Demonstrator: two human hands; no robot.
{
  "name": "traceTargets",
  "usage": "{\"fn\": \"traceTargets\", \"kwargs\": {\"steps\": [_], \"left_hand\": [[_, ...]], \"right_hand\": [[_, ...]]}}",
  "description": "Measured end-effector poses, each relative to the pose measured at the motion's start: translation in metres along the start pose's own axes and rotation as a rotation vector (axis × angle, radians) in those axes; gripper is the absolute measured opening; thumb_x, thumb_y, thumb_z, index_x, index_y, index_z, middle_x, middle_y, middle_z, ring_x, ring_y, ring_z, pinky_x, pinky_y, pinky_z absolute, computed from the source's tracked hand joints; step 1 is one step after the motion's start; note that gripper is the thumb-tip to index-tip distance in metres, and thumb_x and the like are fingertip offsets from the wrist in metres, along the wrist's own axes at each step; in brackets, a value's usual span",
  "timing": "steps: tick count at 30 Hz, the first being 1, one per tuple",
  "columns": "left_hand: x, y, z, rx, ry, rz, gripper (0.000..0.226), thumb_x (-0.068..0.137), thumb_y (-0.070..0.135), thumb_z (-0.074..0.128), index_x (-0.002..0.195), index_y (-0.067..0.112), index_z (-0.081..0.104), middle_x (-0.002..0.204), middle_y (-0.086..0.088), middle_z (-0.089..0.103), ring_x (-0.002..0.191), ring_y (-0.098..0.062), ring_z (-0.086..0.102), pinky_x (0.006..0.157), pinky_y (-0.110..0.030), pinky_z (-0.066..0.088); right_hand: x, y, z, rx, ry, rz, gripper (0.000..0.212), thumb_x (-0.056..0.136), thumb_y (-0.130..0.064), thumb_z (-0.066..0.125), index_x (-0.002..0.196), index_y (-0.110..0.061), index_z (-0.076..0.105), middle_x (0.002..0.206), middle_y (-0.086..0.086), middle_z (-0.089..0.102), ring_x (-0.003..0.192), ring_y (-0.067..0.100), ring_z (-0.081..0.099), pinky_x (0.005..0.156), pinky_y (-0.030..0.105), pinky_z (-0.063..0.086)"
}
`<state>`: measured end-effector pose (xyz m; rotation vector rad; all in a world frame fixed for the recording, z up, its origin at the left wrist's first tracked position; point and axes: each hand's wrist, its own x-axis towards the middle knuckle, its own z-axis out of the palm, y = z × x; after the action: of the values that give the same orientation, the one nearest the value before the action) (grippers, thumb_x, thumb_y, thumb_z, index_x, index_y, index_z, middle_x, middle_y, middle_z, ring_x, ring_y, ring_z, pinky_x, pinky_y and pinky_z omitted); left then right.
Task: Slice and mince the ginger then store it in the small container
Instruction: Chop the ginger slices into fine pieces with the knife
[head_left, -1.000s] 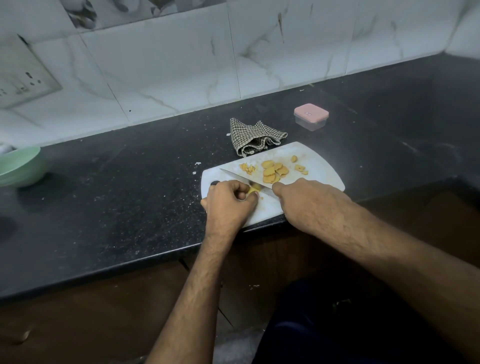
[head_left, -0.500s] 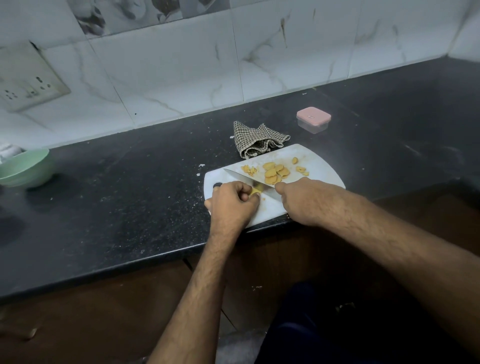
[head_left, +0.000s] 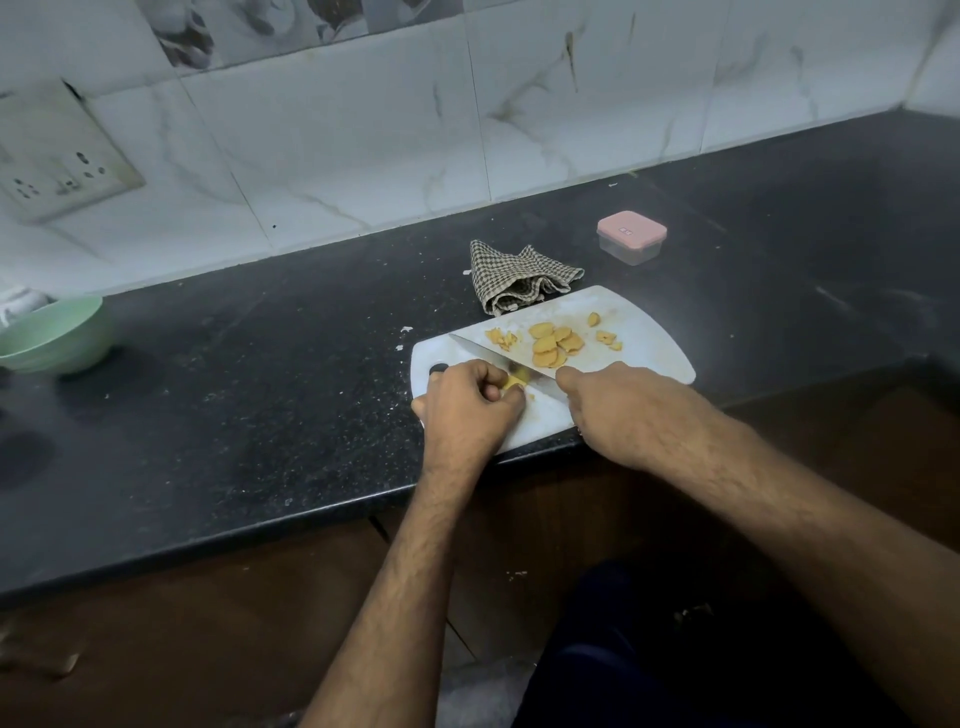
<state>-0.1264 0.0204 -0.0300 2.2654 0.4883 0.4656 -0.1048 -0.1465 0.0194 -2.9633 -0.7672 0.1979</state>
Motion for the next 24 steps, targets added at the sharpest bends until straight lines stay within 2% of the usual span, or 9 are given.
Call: {"fn": "traceTargets", "kwargs": {"steps": [4, 9, 14, 19, 22, 24], "left_hand": [[-0.001, 0.001, 0.001, -0.005, 0.002, 0.000, 0.015, 0.080, 0.033, 0.076, 0.072, 0.026, 0.067, 0.065, 0.012, 0.064, 0.090, -0.017, 0.063, 0.091, -0.038, 0.032], [0.000, 0.000, 0.000, -0.001, 0.017, 0.012, 0.013, 0.083, 0.035, 0.076, 0.077, 0.025, 0.071, 0.065, 0.011, 0.064, 0.089, -0.015, 0.063, 0.087, -0.035, 0.026], [0.002, -0.002, 0.002, 0.021, 0.024, 0.019, 0.016, 0.084, 0.040, 0.077, 0.076, 0.029, 0.069, 0.064, 0.013, 0.062, 0.090, -0.014, 0.062, 0.087, -0.036, 0.028], [0.003, -0.003, 0.003, 0.029, 0.017, 0.023, 0.016, 0.084, 0.041, 0.076, 0.076, 0.029, 0.068, 0.064, 0.012, 0.063, 0.091, -0.016, 0.062, 0.086, -0.036, 0.027], [0.003, -0.002, 0.003, 0.035, 0.020, 0.029, 0.016, 0.084, 0.041, 0.076, 0.076, 0.029, 0.067, 0.063, 0.012, 0.061, 0.090, -0.016, 0.062, 0.086, -0.036, 0.026], [0.004, -0.003, 0.002, 0.044, 0.022, 0.027, 0.016, 0.084, 0.040, 0.076, 0.077, 0.029, 0.067, 0.064, 0.013, 0.061, 0.090, -0.015, 0.061, 0.086, -0.036, 0.026]], "right_hand": [[-0.003, 0.008, 0.000, 0.086, -0.014, 0.002, 0.009, 0.106, -0.030, 0.030, 0.102, -0.028, 0.037, 0.083, 0.001, 0.050, 0.075, 0.020, 0.054, 0.066, 0.037, 0.048], [-0.005, 0.010, -0.004, 0.081, -0.023, -0.038, 0.014, 0.107, -0.034, 0.028, 0.099, -0.027, 0.035, 0.081, 0.002, 0.052, 0.069, 0.016, 0.051, 0.061, 0.035, 0.044], [-0.004, 0.003, -0.007, 0.035, -0.060, -0.004, 0.005, 0.105, -0.025, 0.033, 0.101, -0.026, 0.033, 0.082, 0.003, 0.050, 0.075, 0.021, 0.054, 0.064, 0.036, 0.046], [-0.001, 0.000, -0.008, 0.000, -0.088, 0.000, 0.013, 0.103, -0.019, 0.037, 0.101, -0.029, 0.030, 0.084, 0.004, 0.051, 0.078, 0.021, 0.055, 0.066, 0.037, 0.048], [-0.001, -0.002, -0.014, -0.003, -0.116, 0.001, 0.012, 0.103, -0.018, 0.037, 0.102, -0.028, 0.032, 0.082, 0.002, 0.048, 0.074, 0.018, 0.051, 0.066, 0.036, 0.045], [0.001, -0.010, -0.021, -0.025, -0.137, -0.002, 0.012, 0.103, -0.016, 0.037, 0.110, -0.025, 0.040, 0.078, 0.000, 0.042, 0.072, 0.017, 0.046, 0.067, 0.036, 0.042]]}}
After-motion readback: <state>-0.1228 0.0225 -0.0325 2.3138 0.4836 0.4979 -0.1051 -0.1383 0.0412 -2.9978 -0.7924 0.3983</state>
